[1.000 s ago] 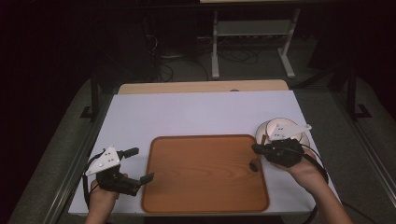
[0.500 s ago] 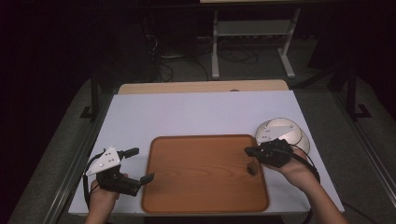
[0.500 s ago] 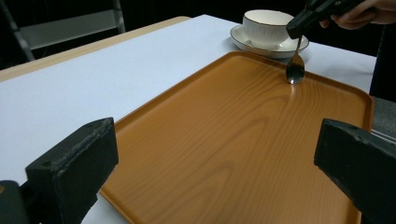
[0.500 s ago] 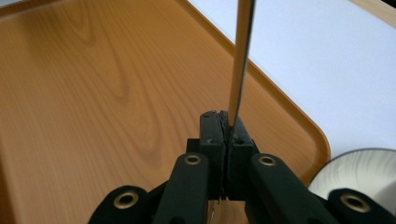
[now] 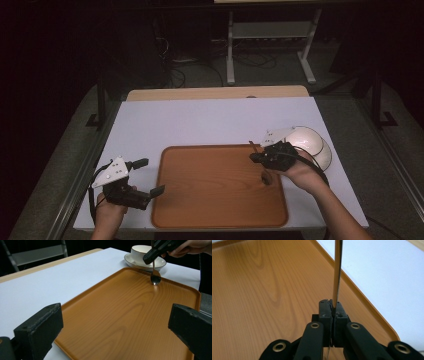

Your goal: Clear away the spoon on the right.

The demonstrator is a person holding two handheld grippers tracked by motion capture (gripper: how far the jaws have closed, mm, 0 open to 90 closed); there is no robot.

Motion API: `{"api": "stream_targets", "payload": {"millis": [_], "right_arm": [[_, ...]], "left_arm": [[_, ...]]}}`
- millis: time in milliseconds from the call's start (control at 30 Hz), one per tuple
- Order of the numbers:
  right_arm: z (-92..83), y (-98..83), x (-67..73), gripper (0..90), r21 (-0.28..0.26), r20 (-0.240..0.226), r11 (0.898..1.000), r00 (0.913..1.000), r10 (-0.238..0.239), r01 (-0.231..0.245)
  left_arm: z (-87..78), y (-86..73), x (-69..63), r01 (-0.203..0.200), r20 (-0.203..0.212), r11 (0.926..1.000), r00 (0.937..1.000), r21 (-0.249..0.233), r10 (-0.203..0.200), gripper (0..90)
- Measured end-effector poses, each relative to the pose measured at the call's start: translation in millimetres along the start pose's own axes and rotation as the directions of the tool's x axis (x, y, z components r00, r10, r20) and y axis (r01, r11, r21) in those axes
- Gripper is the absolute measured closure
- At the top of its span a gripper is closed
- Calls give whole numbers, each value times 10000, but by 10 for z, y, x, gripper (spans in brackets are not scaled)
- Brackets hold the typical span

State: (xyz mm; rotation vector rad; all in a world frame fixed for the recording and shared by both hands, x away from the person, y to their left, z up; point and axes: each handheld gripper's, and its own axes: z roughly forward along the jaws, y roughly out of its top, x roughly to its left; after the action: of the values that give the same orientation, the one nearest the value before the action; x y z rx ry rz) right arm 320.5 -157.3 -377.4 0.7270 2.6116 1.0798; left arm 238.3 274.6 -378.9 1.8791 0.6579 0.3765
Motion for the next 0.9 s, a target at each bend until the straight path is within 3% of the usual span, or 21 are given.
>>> {"api": "stream_targets", "payload": {"millis": [600, 900], "right_arm": [[345, 53, -49, 866, 654, -515, 9978, 9986, -92, 125], [446, 17, -1, 855, 1137, -498, 9928, 9983, -312, 367]], "left_arm": [[4, -2, 2, 38, -28, 10000, 10000, 6, -38, 0], [6, -2, 2, 19, -20, 10000, 10000, 24, -19, 0]]}}
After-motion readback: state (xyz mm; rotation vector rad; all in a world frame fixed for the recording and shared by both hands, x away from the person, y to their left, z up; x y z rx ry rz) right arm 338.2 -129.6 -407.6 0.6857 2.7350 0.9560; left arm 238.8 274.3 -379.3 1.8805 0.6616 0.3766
